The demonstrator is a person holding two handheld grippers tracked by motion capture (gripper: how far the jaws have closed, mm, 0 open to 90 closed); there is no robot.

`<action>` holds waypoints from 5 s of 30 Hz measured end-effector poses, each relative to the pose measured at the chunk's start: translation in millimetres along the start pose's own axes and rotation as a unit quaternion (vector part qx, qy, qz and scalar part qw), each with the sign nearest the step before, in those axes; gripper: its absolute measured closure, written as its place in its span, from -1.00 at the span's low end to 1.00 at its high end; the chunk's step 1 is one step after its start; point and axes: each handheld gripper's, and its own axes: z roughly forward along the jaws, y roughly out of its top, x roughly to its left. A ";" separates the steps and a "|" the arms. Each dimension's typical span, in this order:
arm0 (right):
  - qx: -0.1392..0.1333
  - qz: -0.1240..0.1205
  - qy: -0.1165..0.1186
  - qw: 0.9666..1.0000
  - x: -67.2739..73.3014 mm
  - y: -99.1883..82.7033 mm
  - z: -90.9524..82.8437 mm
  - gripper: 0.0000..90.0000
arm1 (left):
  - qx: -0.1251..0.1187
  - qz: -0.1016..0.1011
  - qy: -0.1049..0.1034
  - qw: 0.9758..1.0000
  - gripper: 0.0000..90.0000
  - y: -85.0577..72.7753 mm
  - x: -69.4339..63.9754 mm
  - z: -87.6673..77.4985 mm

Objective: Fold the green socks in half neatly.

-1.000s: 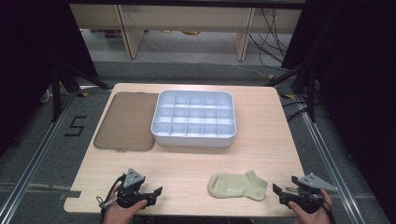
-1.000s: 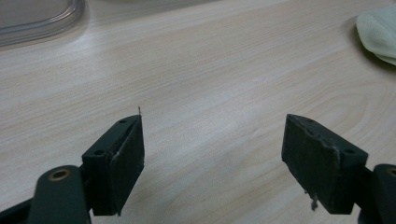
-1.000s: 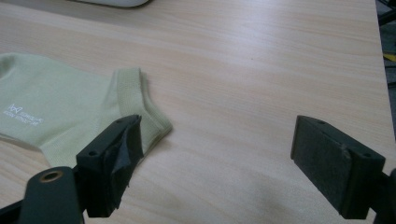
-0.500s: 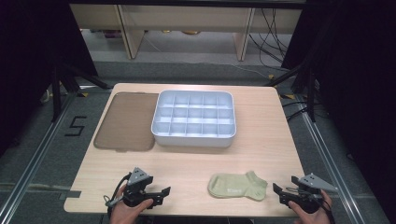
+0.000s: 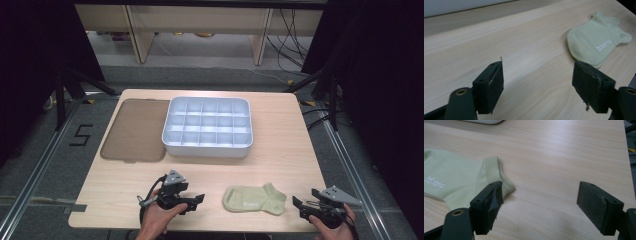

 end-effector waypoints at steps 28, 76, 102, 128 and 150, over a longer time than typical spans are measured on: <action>0.002 -0.012 0.010 1.000 1.7 -0.8 2.6 -0.50 | 0.046 0.049 -0.060 0.996 0.25 21.7 -46.5 65.5; -0.007 -0.127 0.184 0.975 83.5 31.9 27.5 1.00 | 0.013 0.035 -0.015 0.999 0.84 6.1 -8.2 5.7; 0.074 -0.248 0.267 0.928 182.4 47.8 109.2 1.00 | 0.010 0.016 0.001 1.000 0.84 -5.0 16.8 -20.7; 0.086 -0.206 0.219 0.950 158.5 72.0 137.3 1.00 | -0.031 0.004 -0.033 0.999 0.83 10.9 -0.4 -24.7; 0.059 -0.174 0.222 0.958 137.2 89.4 119.5 0.99 | -0.029 0.010 -0.034 0.999 0.83 16.9 -4.6 -16.6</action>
